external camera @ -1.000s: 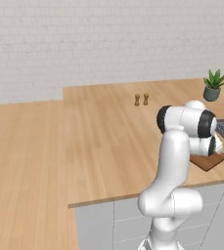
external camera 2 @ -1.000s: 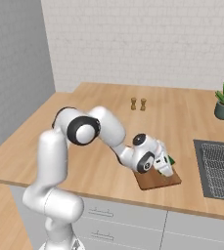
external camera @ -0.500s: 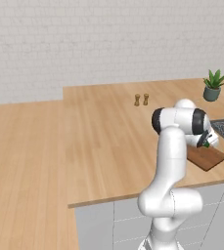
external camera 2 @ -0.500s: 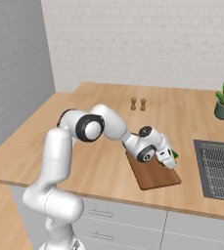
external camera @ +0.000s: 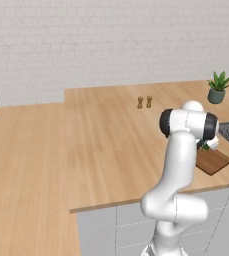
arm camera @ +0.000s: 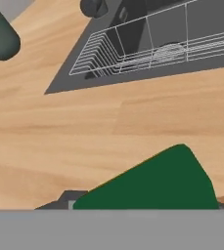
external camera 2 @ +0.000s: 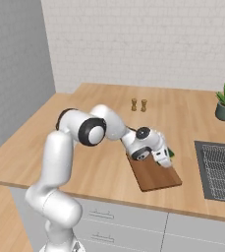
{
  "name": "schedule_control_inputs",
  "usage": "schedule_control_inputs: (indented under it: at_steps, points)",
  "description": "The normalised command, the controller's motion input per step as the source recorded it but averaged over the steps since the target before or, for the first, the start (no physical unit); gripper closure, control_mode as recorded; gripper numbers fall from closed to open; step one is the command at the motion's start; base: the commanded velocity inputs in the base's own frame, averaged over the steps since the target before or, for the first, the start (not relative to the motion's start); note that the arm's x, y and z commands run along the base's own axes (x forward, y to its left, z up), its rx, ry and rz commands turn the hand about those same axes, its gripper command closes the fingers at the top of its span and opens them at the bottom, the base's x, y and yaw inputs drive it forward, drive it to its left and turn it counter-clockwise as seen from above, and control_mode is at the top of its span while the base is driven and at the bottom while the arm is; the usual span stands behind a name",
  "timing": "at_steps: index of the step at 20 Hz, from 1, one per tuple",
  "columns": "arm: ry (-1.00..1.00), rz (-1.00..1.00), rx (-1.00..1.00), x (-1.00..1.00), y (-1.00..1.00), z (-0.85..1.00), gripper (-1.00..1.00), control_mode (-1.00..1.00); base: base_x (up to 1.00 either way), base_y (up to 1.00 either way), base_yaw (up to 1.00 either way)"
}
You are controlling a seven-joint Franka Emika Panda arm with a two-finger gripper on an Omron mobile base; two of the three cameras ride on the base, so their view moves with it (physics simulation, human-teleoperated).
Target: Pick up the sponge from the counter and clean the cutting board by briefly scrubbing or pressing down on the cutting board. Once finished, release the sponge.
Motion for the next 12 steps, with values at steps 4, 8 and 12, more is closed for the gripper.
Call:
schedule_control_inputs:
  at_steps: [4,8,12]
  points:
    - [-0.20,0.00,0.00,0.00,0.84,-0.60,1.00,-1.00,0.00,0.00,0.00]
    - [-0.17,0.00,0.00,0.00,0.76,-0.76,1.00,-1.00,0.00,0.00,0.00]
    - [-0.18,0.00,0.00,0.00,0.70,-0.81,1.00,-1.00,0.00,0.00,0.00]
